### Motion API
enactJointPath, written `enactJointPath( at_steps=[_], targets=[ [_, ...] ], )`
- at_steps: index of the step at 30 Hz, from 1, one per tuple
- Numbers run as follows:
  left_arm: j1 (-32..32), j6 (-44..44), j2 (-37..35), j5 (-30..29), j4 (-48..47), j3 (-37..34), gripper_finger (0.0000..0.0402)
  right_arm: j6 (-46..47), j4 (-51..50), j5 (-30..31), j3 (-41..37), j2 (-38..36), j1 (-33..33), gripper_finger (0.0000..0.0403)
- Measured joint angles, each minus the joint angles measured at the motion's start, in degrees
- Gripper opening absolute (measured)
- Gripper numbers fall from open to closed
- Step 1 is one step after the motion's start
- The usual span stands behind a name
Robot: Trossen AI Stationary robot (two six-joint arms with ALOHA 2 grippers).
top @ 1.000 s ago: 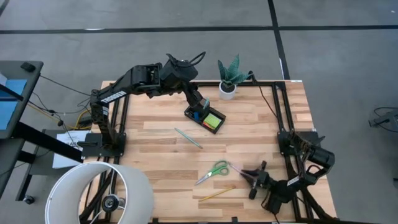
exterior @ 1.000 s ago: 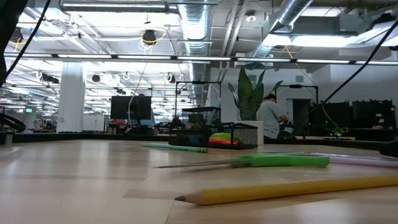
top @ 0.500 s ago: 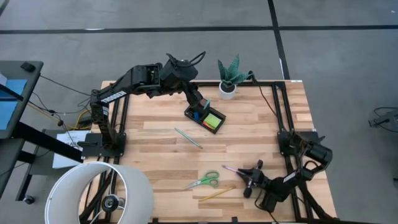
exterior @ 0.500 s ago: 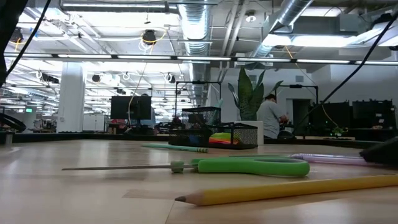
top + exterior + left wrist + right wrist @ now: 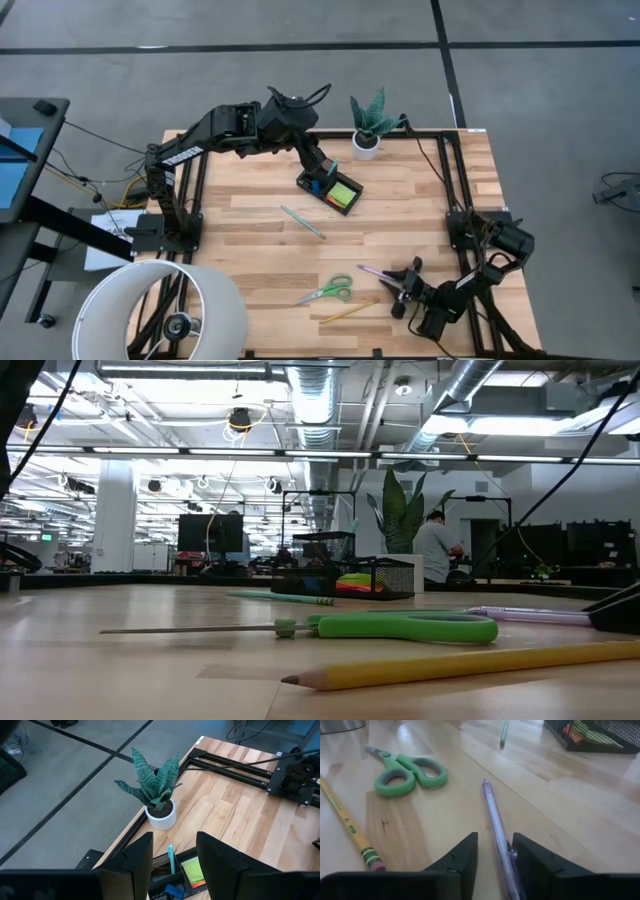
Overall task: Pick and place office supplies into organizer
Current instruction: Put the purple ballpen into the black desk organizer
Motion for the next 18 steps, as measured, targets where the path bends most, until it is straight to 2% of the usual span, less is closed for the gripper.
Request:
enactJointPath(
  at_steps=[9, 18],
  targets=[
    [0.0, 0.0, 0.0, 0.3, 0.0, 0.0, 0.0144, -0.6, 4.2, 0.9, -2.2, -0.2, -0.2, 0.0028],
    [0.0, 0.0, 0.0, 1.2, 0.0, 0.0, 0.0144, 1.8, 3.0, 0.3, -1.8, -1.2, -2.8, 0.0026]
  ],
)
